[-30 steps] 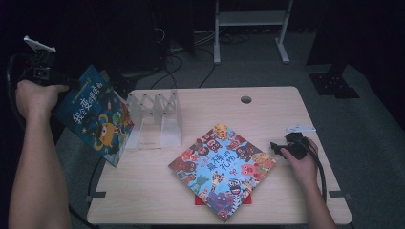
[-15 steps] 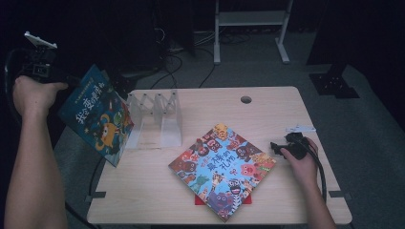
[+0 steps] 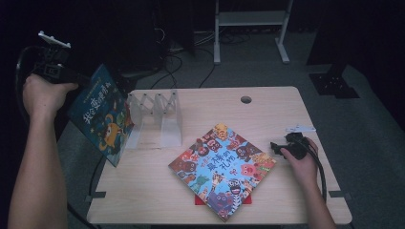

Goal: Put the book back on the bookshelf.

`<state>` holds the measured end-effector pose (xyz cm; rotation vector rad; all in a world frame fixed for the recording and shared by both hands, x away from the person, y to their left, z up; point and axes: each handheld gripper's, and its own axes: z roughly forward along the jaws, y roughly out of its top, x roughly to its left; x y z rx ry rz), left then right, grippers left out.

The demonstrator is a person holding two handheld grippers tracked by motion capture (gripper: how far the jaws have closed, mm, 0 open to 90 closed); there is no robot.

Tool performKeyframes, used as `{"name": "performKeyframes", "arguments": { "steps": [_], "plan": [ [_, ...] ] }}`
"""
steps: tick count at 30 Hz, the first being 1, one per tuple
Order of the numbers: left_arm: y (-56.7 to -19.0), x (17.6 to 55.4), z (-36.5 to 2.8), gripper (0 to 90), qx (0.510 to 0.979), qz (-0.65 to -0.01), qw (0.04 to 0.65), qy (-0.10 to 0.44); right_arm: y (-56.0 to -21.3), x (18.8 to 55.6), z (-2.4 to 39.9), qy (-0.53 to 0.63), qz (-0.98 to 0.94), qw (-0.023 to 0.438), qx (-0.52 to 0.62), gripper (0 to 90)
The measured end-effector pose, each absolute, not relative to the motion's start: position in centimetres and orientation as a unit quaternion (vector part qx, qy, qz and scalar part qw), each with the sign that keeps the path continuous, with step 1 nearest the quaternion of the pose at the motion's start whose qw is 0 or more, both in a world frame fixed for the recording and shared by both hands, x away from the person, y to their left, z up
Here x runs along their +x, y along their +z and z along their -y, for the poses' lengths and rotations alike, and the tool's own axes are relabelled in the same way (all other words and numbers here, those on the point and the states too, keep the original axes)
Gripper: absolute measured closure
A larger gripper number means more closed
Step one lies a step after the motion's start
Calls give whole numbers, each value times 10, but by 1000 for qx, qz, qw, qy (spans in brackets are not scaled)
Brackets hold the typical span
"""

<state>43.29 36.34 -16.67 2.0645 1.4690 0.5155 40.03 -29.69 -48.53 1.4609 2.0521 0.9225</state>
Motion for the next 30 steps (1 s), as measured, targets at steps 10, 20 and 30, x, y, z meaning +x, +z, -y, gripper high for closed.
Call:
{"name": "performKeyframes", "arguments": {
  "steps": [10,20,30],
  "plan": [
    [-178,439,-362,882,775,-549,253,183,-485,400,297,335,-745,227,530,167],
    [-187,438,-349,896,787,-532,262,167,-485,400,297,335,-745,227,530,167],
    [-208,430,-321,890,808,-495,283,151,-485,400,297,335,-745,227,530,167]
  ]
}}
